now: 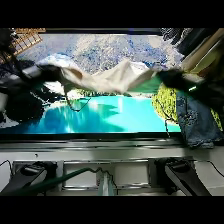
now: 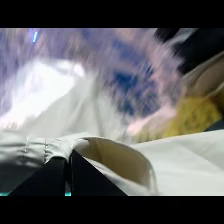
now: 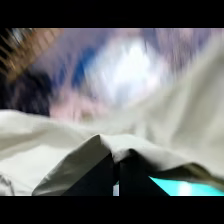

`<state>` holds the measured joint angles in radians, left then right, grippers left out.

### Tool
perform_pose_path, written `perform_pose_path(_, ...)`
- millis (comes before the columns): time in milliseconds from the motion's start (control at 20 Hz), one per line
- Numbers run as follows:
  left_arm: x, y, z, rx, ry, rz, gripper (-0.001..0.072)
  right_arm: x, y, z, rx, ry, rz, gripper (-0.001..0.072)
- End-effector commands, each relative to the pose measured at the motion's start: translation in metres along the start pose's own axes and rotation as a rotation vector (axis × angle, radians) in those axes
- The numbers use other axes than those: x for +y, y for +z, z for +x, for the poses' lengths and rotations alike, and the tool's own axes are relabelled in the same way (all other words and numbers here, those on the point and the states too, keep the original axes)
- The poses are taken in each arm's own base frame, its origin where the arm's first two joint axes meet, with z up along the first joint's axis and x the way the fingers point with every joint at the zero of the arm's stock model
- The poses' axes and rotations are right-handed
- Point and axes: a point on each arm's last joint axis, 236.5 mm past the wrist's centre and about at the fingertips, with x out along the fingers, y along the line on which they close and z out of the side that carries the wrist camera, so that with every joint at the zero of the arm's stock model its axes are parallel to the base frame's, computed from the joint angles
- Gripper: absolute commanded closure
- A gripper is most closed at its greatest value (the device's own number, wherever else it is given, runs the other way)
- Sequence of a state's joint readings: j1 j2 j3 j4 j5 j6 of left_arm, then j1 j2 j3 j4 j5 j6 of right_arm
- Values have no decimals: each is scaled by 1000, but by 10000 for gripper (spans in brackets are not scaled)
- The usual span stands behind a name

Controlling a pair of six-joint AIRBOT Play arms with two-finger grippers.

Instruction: Fold the clothes and pants, and hang the long-sleeved shirts on hangers.

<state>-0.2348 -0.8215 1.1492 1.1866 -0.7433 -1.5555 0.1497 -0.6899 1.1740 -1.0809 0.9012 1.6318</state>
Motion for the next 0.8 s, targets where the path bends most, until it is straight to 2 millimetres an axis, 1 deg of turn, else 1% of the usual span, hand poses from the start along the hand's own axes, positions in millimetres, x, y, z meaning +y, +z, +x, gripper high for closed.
perform_pose_path(0, -62, 81, -80, -169, -94, 130, 698, 58, 96, -80, -271, 38, -155, 699)
perform_pose_path(50, -80, 96, -102, -211, -129, 154, 698, 70, 108, -96, -308, 52, -175, 699)
perform_pose_path(150, -108, 115, -143, -275, -188, 192, 697, 87, 124, -126, -365, 60, -219, 699)
perform_pose_path(250, -126, 119, -175, -297, -230, 222, 698, 103, 133, -152, -403, 77, -250, 699)
perform_pose_path(350, -135, 114, -201, -306, -258, 236, 698, 117, 134, -175, -412, 91, -279, 699)
perform_pose_path(500, -141, 107, -228, -312, -288, 191, 698, 132, 128, -203, -404, 100, -318, 699)
perform_pose_path(600, -144, 102, -239, -310, -301, 196, 697, 137, 127, -214, -407, 103, -334, 699)
perform_pose_path(650, -145, 99, -241, -303, -303, 197, 698, 137, 126, -214, -405, 103, -334, 699)
perform_pose_path(700, -143, 96, -238, -289, -302, 186, 698, 134, 123, -207, -376, 95, -331, 699)
perform_pose_path(750, -140, 92, -230, -256, -291, 162, 698, 127, 118, -195, -329, 81, -326, 699)
